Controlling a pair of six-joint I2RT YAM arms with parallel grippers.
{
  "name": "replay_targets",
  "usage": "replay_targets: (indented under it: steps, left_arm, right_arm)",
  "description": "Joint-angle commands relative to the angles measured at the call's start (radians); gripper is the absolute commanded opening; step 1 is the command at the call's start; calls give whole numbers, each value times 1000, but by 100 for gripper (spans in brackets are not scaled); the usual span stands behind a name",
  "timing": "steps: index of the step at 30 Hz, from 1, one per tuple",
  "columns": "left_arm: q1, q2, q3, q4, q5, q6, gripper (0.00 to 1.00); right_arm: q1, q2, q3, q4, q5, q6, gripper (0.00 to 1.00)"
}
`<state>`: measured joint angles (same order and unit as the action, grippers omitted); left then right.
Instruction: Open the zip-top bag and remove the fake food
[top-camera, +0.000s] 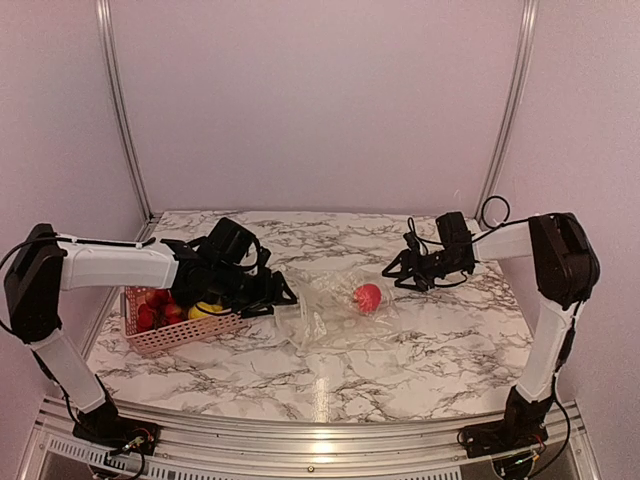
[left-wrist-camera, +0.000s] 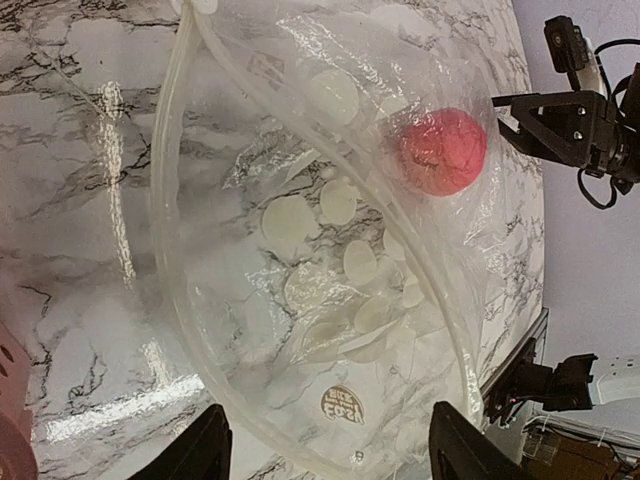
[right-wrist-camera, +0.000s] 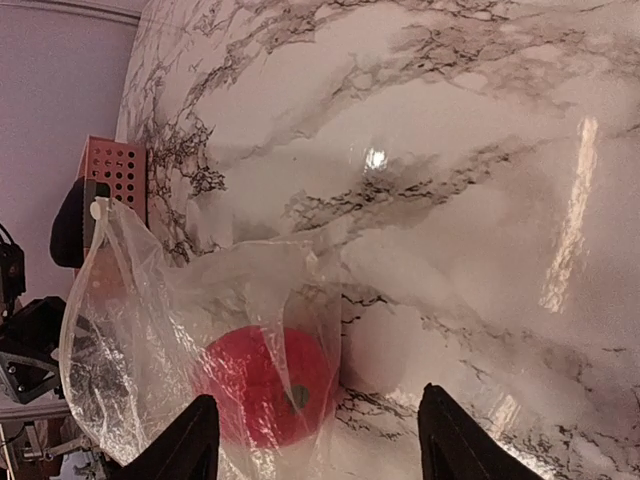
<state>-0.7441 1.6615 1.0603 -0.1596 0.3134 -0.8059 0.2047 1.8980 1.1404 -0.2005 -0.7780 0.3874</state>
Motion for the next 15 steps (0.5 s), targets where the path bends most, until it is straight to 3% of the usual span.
replay_targets:
  steps: [1,15]
  left_arm:
    - [-9,46,50,12,-16,-10,67]
    - [-27,263,208,-4,6,0,60]
  right_arm:
    - [8,86,86,-49,-5,-66,65]
    - [33,123,86,13,-35,-33,62]
